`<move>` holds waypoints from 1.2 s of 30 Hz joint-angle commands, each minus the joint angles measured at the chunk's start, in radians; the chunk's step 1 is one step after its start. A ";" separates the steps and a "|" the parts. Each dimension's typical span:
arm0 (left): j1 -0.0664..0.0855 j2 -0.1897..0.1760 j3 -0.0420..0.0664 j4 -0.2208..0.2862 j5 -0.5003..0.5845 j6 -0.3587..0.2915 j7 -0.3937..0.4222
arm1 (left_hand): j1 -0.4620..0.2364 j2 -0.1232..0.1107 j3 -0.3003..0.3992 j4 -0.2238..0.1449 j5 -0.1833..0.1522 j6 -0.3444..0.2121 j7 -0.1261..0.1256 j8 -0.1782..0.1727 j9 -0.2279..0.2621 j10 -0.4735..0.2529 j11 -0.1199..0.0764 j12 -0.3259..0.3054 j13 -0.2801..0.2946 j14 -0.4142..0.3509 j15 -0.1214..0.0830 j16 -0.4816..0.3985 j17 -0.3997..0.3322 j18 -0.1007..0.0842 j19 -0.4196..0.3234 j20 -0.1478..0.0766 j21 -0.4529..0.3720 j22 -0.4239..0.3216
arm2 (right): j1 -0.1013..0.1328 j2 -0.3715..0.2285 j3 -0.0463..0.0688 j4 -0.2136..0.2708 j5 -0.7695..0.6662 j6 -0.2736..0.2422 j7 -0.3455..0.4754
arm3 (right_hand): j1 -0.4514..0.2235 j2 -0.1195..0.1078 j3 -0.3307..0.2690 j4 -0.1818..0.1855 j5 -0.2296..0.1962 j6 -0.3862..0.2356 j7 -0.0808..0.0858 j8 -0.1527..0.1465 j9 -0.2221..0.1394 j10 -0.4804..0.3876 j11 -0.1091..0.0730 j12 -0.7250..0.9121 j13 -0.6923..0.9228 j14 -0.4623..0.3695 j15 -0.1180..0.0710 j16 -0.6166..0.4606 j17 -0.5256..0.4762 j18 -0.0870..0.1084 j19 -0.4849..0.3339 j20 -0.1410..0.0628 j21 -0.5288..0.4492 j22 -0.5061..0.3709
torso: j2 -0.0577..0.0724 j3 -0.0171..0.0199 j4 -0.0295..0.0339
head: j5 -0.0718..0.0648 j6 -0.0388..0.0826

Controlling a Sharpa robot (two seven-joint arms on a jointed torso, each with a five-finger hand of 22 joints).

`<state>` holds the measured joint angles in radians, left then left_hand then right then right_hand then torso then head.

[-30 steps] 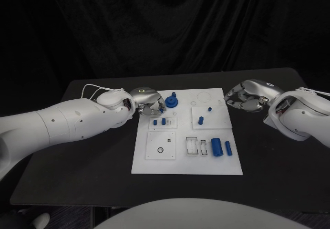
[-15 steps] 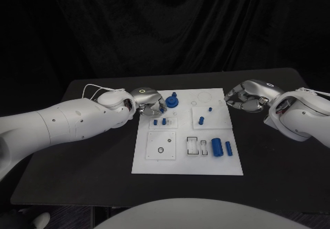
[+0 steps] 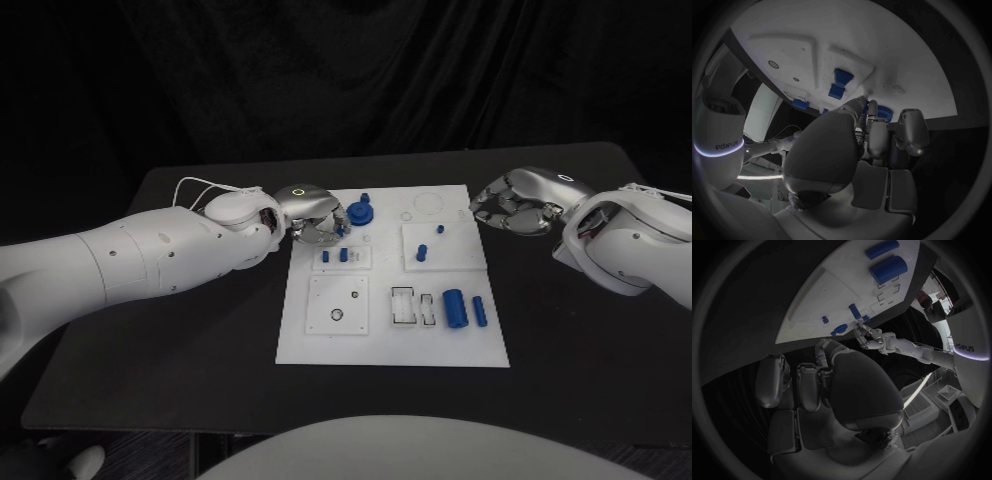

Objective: Assemble the parts on the task board

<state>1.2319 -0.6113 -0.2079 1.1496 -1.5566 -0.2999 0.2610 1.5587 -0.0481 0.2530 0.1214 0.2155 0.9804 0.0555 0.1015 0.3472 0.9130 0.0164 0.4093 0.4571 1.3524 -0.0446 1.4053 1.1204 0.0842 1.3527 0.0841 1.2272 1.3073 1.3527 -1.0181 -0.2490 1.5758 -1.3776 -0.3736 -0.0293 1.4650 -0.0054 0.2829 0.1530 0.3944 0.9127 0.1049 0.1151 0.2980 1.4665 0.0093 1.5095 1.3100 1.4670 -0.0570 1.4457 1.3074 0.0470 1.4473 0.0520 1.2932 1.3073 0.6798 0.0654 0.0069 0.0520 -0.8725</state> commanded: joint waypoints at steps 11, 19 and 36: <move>-0.009 -0.003 -0.004 0.005 -0.003 0.033 0.000 | -0.012 -0.009 0.006 0.000 -0.005 -0.025 -0.009 -0.016 -0.005 0.008 0.004 -0.010 -0.007 -0.001 0.000 0.001 -0.001 -0.002 -0.009 0.000 -0.011 0.154 | -0.003 0.001 0.001 -0.001 0.023 0.015 -0.010 | -0.010 -0.002 0.011 -0.003 0.004 0.003 0.001 -0.005 0.002 0.025 -0.004 -0.012 0.175 0.057 -0.002 -0.016 0.130 0.022 -0.007 0.000 -0.016 0.168 | 0.000 0.0001 -0.0002 | 0.000 0.000; -0.009 -0.013 -0.004 0.012 -0.003 0.031 -0.002 | -0.016 -0.015 0.008 0.001 -0.005 -0.029 -0.012 -0.021 -0.007 -0.004 0.006 -0.023 -0.013 -0.011 0.002 -0.006 -0.018 0.001 -0.019 0.001 -0.028 0.150 | -0.003 0.001 0.001 -0.001 0.025 0.018 -0.012 | -0.011 -0.002 0.012 -0.005 0.004 0.003 0.001 -0.005 0.002 0.021 -0.004 -0.017 0.170 0.056 -0.002 -0.023 0.123 0.023 -0.009 -0.001 -0.021 0.166 | 0.000 0.0001 -0.0001 | 0.000 0.000; -0.009 -0.019 -0.004 0.018 -0.003 0.026 -0.004 | -0.023 -0.023 0.015 0.006 -0.008 -0.055 -0.028 -0.036 -0.015 -0.042 0.016 -0.056 -0.029 -0.029 0.010 -0.016 -0.040 0.005 -0.035 0.003 -0.054 0.144 | -0.005 0.001 0.001 -0.002 0.025 0.024 -0.012 | -0.013 -0.001 0.016 -0.007 0.004 0.003 0.001 -0.006 0.002 0.011 -0.004 -0.028 0.158 0.053 -0.002 -0.033 0.114 0.025 -0.011 -0.001 -0.030 0.163 | 0.000 -0.0008 0.0003 | 0.005 0.000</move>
<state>1.2251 -0.6307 -0.2114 1.1657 -1.5586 -0.2845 0.2533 1.5404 -0.0665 0.2628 0.1254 0.2116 0.9299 0.0259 0.0704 0.3333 0.8748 0.0320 0.3556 0.4276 1.3275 -0.0339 1.3938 1.0807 0.0842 1.3218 0.0863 1.1747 1.3073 1.3509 -1.0168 -0.2490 1.5734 -1.3531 -0.3582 -0.0300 1.4601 -0.0108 0.2912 0.1447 0.3944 0.9127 0.1049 0.1151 0.2995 1.4665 0.0093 1.4865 1.3105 1.4669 -0.0570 1.4165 1.3074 0.0626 1.4436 0.0483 1.2680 1.3073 0.6796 0.0647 0.0069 0.0564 -0.8725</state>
